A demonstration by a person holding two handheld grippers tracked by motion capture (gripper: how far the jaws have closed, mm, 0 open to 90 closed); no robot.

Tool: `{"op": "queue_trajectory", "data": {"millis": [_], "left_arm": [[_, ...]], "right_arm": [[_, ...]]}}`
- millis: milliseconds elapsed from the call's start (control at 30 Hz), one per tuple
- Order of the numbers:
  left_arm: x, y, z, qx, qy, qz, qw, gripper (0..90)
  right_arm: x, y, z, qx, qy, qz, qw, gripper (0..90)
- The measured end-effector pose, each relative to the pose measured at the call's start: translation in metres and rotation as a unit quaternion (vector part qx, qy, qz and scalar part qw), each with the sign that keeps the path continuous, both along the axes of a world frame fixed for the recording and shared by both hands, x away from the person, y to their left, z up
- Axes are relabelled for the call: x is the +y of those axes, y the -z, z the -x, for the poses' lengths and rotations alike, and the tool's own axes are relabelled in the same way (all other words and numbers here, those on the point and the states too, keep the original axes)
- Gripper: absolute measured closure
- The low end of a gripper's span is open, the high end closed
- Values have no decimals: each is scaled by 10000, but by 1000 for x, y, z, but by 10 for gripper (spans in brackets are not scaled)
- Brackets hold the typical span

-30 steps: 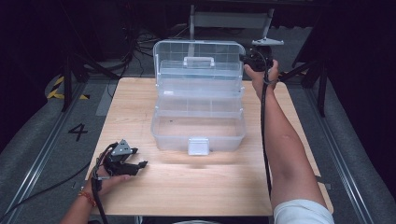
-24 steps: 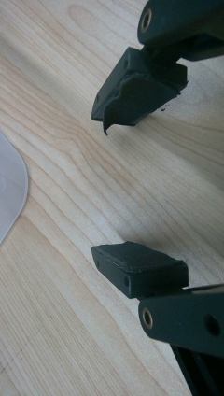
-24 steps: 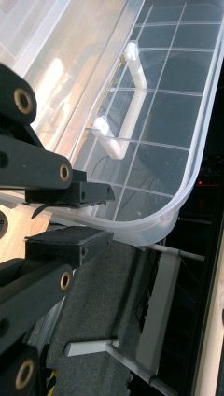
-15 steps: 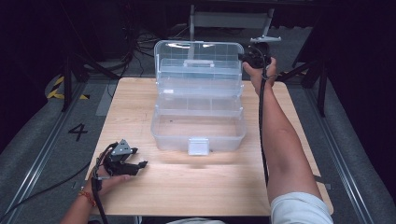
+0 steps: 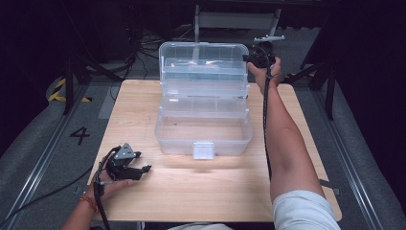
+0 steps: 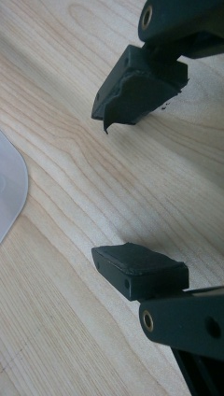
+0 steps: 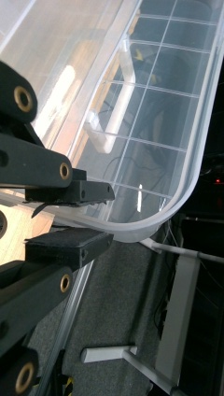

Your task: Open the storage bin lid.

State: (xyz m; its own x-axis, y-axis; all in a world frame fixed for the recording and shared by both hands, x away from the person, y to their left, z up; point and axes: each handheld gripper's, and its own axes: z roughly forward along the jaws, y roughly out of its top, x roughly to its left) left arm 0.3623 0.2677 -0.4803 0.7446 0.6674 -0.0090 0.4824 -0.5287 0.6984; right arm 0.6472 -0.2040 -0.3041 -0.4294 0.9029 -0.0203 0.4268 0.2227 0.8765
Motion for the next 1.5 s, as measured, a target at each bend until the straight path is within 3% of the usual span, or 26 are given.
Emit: {"op": "queue_trajectory", "data": {"millis": [433, 1167, 1267, 1400, 1500], "left_arm": [[-2, 0, 0, 31, -41, 2, 10000, 282], [-1, 0, 1, 16, -35, -9, 10000, 282], [-1, 0, 1, 14, -39, -10, 10000, 282], [-2, 0, 2, 37, -58, 15, 10000, 282], [-2, 0, 2, 38, -56, 18, 10000, 282]], "right_arm": [[-1, 9, -15, 214, 18, -83, 9997, 760], [2, 19, -23, 303, 198, -7, 9993, 743], [4, 22, -25, 402, 192, 172, 9989, 723], [1, 25, -26, 476, 199, -7, 9987, 725], [0, 26, -28, 626, 179, -2, 9979, 709]]}}
